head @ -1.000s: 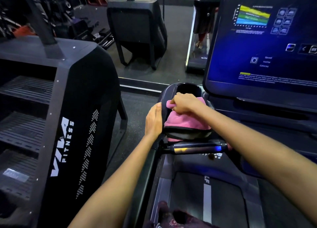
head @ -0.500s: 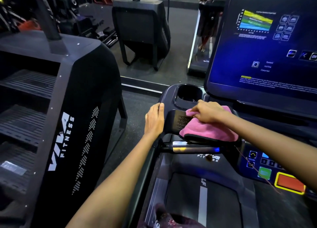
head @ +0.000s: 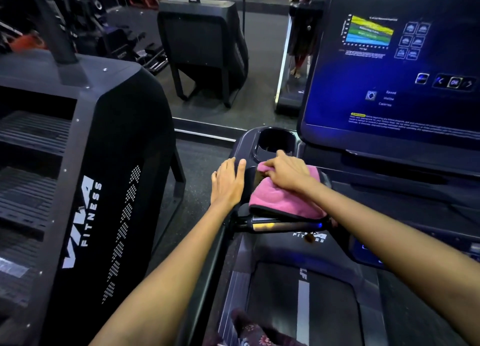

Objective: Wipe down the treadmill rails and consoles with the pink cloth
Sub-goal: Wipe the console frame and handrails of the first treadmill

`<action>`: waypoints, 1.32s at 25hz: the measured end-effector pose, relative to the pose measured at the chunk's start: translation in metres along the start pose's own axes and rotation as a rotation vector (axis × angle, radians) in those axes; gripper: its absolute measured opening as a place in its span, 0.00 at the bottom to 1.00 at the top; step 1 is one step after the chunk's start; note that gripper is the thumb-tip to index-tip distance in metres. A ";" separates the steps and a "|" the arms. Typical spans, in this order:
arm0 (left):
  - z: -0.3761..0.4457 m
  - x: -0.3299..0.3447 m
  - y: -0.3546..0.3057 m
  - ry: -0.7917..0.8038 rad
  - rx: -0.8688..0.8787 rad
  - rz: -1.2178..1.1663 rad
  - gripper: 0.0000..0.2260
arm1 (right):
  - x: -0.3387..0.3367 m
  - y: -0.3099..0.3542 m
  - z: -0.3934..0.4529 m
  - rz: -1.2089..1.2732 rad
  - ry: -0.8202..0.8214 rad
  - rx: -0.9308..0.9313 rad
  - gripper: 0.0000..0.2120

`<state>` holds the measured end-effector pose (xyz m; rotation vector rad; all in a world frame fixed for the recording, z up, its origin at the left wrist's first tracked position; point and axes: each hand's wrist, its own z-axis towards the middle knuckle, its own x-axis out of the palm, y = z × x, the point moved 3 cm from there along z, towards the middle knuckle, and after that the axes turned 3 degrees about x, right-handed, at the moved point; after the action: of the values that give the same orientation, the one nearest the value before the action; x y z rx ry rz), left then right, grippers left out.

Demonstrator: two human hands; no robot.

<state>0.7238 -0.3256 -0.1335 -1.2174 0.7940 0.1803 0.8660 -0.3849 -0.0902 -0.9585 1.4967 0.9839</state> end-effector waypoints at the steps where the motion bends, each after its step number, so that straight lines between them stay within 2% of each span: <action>1: 0.001 0.002 0.002 0.001 0.001 0.011 0.25 | 0.002 0.004 -0.002 -0.012 -0.026 0.005 0.14; 11: 0.002 0.004 0.003 0.025 0.027 0.066 0.24 | -0.005 -0.053 -0.039 0.009 -0.013 0.335 0.15; 18: 0.032 -0.016 -0.006 0.039 -0.024 0.171 0.27 | 0.000 -0.054 -0.042 -0.057 -0.079 0.488 0.15; 21: 0.054 -0.017 -0.009 0.052 -0.013 0.144 0.26 | 0.000 -0.048 -0.039 -0.067 -0.105 0.451 0.15; 25: 0.071 0.005 -0.007 0.147 0.062 0.159 0.19 | 0.005 -0.043 -0.038 0.058 -0.093 0.243 0.14; 27: 0.069 0.015 0.000 0.154 0.093 0.214 0.18 | -0.003 -0.047 -0.037 0.115 -0.197 0.277 0.13; 29: 0.068 0.018 0.002 0.099 0.130 0.271 0.17 | -0.007 -0.049 -0.038 0.074 -0.379 0.430 0.14; 30: 0.068 0.018 0.001 0.075 0.143 0.290 0.17 | -0.006 -0.044 -0.038 0.033 -0.420 0.494 0.15; 31: 0.069 0.018 0.000 0.063 0.145 0.300 0.18 | -0.002 -0.038 -0.036 -0.012 -0.404 0.513 0.17; 33: 0.070 0.019 0.001 0.062 0.141 0.306 0.18 | 0.015 -0.028 -0.031 -0.191 -0.326 0.428 0.20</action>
<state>0.7681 -0.2688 -0.1384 -0.9686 1.0287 0.3325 0.8802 -0.4244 -0.1044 -0.5863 1.2448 0.6117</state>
